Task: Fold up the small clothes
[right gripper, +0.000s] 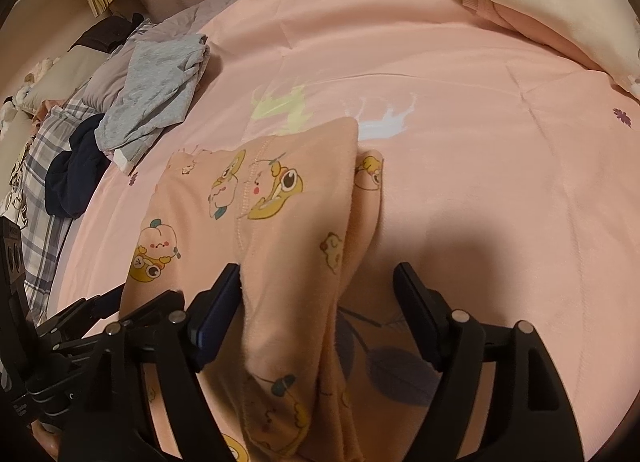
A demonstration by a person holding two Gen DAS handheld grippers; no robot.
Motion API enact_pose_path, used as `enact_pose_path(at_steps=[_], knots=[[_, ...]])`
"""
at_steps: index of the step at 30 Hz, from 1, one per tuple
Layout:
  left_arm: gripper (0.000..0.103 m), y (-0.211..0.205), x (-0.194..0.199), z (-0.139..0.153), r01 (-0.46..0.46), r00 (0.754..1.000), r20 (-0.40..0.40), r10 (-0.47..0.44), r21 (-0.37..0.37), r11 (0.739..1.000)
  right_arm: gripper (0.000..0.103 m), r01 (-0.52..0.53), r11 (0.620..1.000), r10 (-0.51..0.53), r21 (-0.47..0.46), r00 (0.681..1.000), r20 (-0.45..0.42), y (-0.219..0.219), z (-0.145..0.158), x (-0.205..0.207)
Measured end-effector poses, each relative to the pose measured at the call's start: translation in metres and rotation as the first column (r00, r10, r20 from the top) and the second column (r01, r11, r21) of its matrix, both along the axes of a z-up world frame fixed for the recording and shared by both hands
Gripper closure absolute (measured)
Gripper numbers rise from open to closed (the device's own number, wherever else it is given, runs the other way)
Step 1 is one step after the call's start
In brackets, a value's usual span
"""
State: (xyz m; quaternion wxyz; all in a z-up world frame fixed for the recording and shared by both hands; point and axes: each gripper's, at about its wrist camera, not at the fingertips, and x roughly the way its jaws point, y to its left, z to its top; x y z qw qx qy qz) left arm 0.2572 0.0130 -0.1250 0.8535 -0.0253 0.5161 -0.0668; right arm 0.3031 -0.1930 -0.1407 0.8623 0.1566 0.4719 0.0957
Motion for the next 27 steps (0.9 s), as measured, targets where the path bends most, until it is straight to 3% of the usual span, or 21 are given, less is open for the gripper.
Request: enact_pose_path(at_steps=[27], knots=[[0.029,0.0021,-0.0039,0.0023,-0.004,1.000,0.003,0.004,0.014,1.000,0.021,0.026,1.000,-0.026,-0.010,0.999,-0.026,-0.0025,0.0012,-0.0002]])
